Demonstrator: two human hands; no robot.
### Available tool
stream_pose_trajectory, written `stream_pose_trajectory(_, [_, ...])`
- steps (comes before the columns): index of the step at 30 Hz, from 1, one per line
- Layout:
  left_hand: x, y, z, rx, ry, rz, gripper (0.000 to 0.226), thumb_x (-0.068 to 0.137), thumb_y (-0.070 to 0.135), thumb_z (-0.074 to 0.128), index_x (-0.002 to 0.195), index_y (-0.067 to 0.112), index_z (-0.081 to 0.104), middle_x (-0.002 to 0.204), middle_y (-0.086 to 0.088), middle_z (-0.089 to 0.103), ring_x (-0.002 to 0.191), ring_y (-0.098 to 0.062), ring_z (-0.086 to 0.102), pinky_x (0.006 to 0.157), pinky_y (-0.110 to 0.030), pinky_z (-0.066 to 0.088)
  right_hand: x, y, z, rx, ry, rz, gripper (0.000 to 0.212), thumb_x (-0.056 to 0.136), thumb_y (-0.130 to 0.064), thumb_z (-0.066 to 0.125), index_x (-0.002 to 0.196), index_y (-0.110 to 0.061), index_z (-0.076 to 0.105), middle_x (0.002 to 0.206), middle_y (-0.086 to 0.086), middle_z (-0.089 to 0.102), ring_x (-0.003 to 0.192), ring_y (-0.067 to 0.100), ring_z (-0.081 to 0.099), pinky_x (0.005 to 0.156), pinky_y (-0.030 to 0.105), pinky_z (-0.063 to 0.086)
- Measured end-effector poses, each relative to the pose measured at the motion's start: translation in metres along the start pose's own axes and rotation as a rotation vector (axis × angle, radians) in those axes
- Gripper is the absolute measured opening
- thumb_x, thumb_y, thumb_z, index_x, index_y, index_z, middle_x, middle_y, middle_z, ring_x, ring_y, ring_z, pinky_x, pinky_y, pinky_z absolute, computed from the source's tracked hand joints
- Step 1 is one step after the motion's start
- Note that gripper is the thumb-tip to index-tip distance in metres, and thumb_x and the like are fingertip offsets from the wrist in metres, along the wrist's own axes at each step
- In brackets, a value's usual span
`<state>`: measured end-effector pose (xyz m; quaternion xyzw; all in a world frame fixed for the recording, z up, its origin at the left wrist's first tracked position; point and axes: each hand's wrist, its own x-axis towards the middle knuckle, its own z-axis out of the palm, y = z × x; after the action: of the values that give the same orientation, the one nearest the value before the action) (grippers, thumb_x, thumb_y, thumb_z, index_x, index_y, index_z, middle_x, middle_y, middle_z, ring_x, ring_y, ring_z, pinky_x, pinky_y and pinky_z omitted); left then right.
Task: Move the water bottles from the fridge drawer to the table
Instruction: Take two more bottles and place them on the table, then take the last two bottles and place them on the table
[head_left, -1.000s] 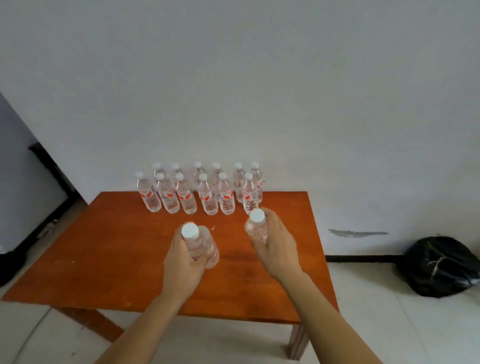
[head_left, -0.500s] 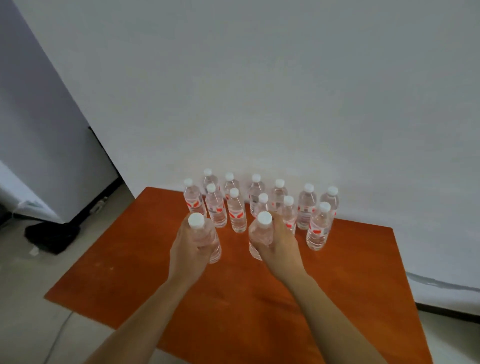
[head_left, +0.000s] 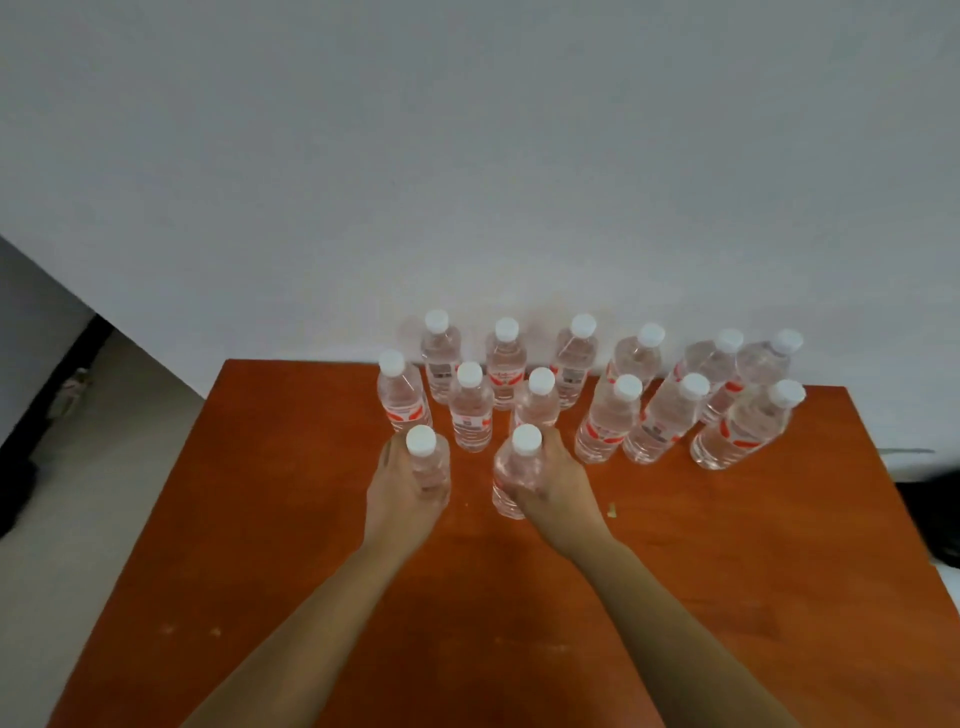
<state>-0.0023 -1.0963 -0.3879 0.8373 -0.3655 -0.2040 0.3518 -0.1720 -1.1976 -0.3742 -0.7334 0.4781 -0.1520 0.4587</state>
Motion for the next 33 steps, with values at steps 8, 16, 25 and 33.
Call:
stream_pose_trajectory(8, [0.037, -0.016, 0.006, -0.018, -0.216, 0.091, 0.065, 0.083, 0.031, 0.075, 0.137, 0.028, 0.04, 0.14, 0.003, 0.053, 0.128, -0.022, 0.052, 0.102, -0.048, 0.049, 0.02, 0.003, 0.029, -0.1, -0.123, 0.005, 0.069, 0.09, -0.023, 0.072, 0.142, -0.038, 0.03, 0.144, -0.009, 0.051, 0.135, 0.014, 0.047, 0.113, 0.043, 0.041])
stream_pose_trajectory(16, [0.037, -0.034, 0.006, -0.02, -0.256, 0.073, 0.076, 0.081, 0.03, 0.078, 0.142, 0.033, 0.033, 0.144, 0.005, 0.048, 0.132, -0.02, 0.048, 0.105, -0.049, 0.046, 0.039, 0.004, 0.031, -0.117, -0.153, -0.022, 0.065, 0.091, -0.032, 0.07, 0.142, -0.036, 0.03, 0.146, -0.008, 0.048, 0.136, 0.017, 0.046, 0.114, 0.043, 0.038])
stream_pose_trajectory(25, [0.02, -0.008, -0.016, 0.052, -0.203, 0.144, 0.087, 0.083, 0.049, 0.071, 0.151, 0.037, 0.018, 0.157, 0.005, 0.035, 0.141, -0.025, 0.039, 0.107, -0.057, 0.041, 0.007, 0.009, 0.023, -0.116, -0.03, 0.027, 0.071, 0.082, -0.022, 0.077, 0.141, -0.032, 0.038, 0.141, -0.003, 0.052, 0.132, 0.022, 0.05, 0.108, 0.047, 0.045])
stream_pose_trajectory(33, [-0.029, 0.062, -0.033, 0.199, -0.006, 0.377, 0.068, 0.099, 0.043, 0.048, 0.155, 0.018, 0.019, 0.162, -0.004, 0.022, 0.149, -0.027, 0.022, 0.117, -0.051, 0.028, -0.088, -0.014, -0.061, -0.178, 0.194, -0.176, 0.077, 0.091, -0.032, 0.069, 0.153, -0.031, 0.024, 0.158, -0.002, 0.034, 0.142, 0.02, 0.037, 0.112, 0.041, 0.038])
